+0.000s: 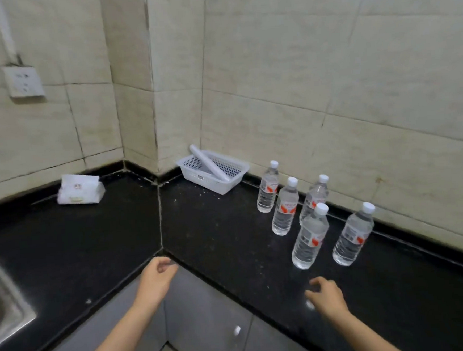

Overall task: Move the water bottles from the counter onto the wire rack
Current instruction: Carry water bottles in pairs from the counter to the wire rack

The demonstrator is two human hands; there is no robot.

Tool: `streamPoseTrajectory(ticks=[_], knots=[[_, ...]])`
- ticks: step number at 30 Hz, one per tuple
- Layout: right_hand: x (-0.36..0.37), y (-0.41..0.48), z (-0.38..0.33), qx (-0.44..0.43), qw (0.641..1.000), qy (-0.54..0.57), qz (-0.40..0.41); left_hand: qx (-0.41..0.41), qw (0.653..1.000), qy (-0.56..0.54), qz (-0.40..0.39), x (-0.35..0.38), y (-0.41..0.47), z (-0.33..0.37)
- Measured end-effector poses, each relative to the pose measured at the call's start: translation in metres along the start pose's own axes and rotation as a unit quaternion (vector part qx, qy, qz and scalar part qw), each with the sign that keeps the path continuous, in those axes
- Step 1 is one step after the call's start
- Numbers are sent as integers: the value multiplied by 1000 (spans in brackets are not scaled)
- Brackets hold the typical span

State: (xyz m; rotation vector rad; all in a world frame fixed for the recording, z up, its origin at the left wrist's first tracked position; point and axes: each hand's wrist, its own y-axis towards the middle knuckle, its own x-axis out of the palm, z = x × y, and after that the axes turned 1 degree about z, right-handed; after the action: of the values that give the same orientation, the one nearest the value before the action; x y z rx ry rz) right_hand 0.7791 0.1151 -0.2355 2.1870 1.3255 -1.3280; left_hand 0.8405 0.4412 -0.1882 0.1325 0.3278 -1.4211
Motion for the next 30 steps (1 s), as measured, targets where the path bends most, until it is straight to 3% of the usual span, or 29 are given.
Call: streamPoseTrajectory(ticks=[8,14,18,23,25,27,30], knots=[[-8,6,24,70,994,70,48,-60,988,5,-141,84,37,-14],[-29,60,26,36,962,268,42,-40,977,22,-210,135,60,9],[-43,125,16,-17,946,321,-33,-14,973,29,-229,167,105,37],[-57,193,0,-85,935,272,-210,-19,959,56,-277,217,162,58],[-55,200,-6,-93,928,273,-238,-22,950,67,-303,237,177,61],[-45,202,-13,-97,923,302,-219,-29,940,80,-330,257,192,64],[-28,204,-21,-85,920,363,-119,-30,926,92,-365,285,213,69]])
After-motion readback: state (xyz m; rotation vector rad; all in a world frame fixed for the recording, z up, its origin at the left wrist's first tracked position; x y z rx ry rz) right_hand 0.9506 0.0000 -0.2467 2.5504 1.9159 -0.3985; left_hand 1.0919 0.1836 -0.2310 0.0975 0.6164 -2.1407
